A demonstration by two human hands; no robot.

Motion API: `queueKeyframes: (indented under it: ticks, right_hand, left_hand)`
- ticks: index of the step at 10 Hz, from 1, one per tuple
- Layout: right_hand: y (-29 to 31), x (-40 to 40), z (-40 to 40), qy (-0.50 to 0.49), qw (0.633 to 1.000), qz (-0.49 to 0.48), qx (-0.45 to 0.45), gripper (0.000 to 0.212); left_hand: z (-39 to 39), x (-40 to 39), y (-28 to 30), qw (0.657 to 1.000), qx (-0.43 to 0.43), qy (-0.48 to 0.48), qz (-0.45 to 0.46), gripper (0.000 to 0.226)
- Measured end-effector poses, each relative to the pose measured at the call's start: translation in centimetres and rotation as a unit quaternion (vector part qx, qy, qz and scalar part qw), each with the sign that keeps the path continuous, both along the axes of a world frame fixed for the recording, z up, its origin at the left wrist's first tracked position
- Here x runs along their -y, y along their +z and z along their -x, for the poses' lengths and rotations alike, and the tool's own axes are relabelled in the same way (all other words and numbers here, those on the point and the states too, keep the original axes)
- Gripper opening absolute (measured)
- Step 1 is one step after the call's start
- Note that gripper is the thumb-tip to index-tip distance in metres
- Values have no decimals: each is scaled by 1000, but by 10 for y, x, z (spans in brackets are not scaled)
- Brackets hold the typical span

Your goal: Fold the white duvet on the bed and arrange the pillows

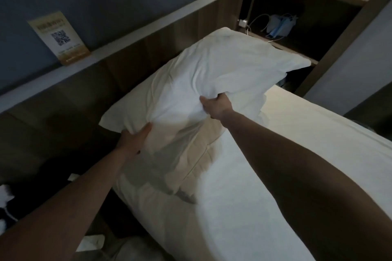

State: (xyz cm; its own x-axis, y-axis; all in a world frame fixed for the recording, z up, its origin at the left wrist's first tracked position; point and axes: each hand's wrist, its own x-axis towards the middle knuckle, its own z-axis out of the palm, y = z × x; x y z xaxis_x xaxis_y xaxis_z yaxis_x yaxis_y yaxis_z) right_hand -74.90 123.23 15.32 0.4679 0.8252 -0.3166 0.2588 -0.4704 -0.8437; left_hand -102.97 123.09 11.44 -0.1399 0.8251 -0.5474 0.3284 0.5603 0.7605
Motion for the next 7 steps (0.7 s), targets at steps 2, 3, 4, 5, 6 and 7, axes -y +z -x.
queueKeyframes:
  ticks: [2,3,4,5,6,7]
  right_hand:
    - [30,31,12,-51,997,-48,-39,58]
    - [29,70,18,-18,981,-131,143,79]
    - [32,86,10,103,924,-169,326,85]
    - [34,88,-11,271,896,82,342,90]
    - [47,107,-14,243,923,103,282,88]
    - [66,174,-2,199,944,-26,263,79]
  left_hand:
    - [0,36,9,987,-94,-32,-124,94]
    - [2,59,23,911,-236,-252,-228,77]
    - [-2,71,28,838,-290,-391,-246,75]
    - [-12,82,42,808,-284,-454,-246,90]
    - [-24,98,53,809,-256,-464,-252,85]
    - [-19,134,49,837,-203,-432,-268,77]
